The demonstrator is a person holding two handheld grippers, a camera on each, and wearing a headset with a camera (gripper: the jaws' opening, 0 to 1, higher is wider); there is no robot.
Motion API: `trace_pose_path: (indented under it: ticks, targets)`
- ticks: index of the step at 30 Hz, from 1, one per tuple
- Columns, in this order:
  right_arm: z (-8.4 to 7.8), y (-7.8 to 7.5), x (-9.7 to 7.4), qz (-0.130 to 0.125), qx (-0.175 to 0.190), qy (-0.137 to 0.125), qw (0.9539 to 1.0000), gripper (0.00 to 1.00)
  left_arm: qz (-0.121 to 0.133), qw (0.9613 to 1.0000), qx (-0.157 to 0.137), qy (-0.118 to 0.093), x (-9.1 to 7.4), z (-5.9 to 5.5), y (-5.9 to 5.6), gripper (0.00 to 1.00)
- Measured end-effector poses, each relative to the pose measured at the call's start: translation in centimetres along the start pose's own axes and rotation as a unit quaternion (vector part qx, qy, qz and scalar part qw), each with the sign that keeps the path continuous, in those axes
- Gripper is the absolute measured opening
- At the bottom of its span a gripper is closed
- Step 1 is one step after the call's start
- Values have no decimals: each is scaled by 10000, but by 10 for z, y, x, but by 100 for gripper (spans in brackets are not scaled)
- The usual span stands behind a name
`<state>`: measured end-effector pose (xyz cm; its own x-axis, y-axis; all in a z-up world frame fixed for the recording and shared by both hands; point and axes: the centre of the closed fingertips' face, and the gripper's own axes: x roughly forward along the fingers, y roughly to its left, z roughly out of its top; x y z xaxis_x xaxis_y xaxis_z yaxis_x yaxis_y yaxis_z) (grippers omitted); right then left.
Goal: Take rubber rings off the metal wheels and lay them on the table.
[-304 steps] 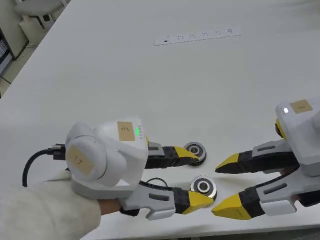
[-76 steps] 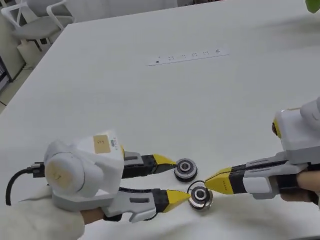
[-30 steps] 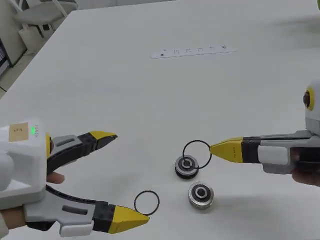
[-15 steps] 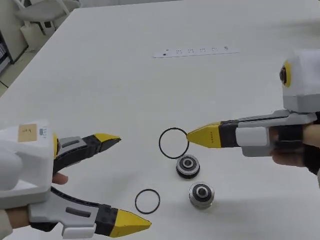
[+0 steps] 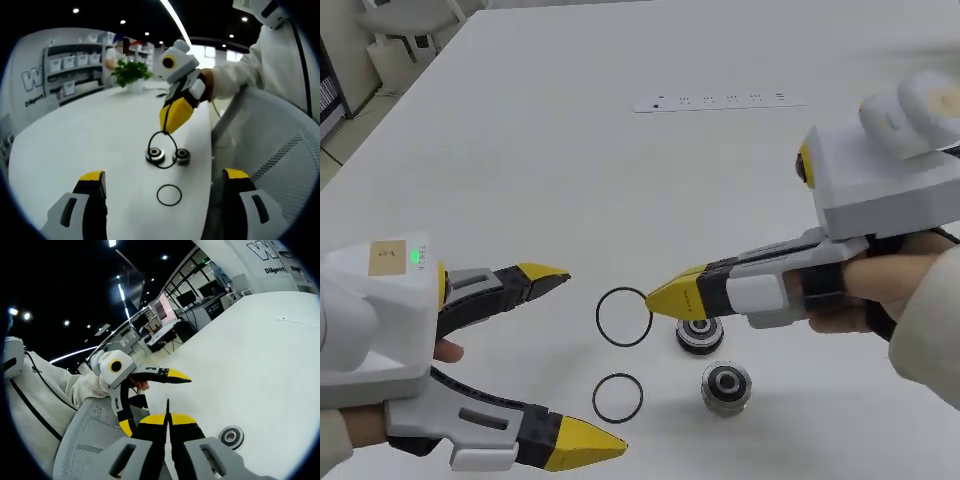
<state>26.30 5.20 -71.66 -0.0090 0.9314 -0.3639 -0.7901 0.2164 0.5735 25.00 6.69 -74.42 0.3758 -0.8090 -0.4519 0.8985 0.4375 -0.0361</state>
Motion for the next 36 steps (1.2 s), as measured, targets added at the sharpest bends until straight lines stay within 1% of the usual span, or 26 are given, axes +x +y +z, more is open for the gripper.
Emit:
trace_pose_path:
  ticks: [4, 7, 15, 19, 22, 24, 29, 33, 36]
  targets:
    - [-16, -5, 6, -20, 64, 229, 9997, 0, -40, 10000, 9, 27, 1, -1, -2, 97]
    - [-25, -7, 7, -22, 120, 358, 9993, 0, -30, 10000, 1, 17, 1, -1, -1, 97]
    - [-38, -15, 9, -78, 229, 515, 9984, 0, -38, 10000, -17, 24, 1, -2, -2, 97]
    - [-52, -23, 11, -191, 269, 687, 9971, 0, -74, 9999, -13, 71, 2, -4, -3, 97]
    - [-59, -26, 12, -235, 297, 776, 9963, 0, -75, 9999, -12, 90, 2, -5, -4, 97]
    - [-61, -26, 12, -245, 328, 799, 9960, 0, -74, 9999, -16, 89, 2, -5, -4, 97]
    - [-66, -32, 14, -388, 277, 883, 9950, 0, -82, 9999, -12, 110, 2, -6, -4, 96]
    - [-66, -36, 14, -492, 279, 859, 9947, 0, -109, 9998, -22, 135, 3, -6, -5, 96]
    - [-66, -39, 14, -507, 298, 838, 9947, 0, -140, 9998, -22, 170, 3, -8, -7, 96]
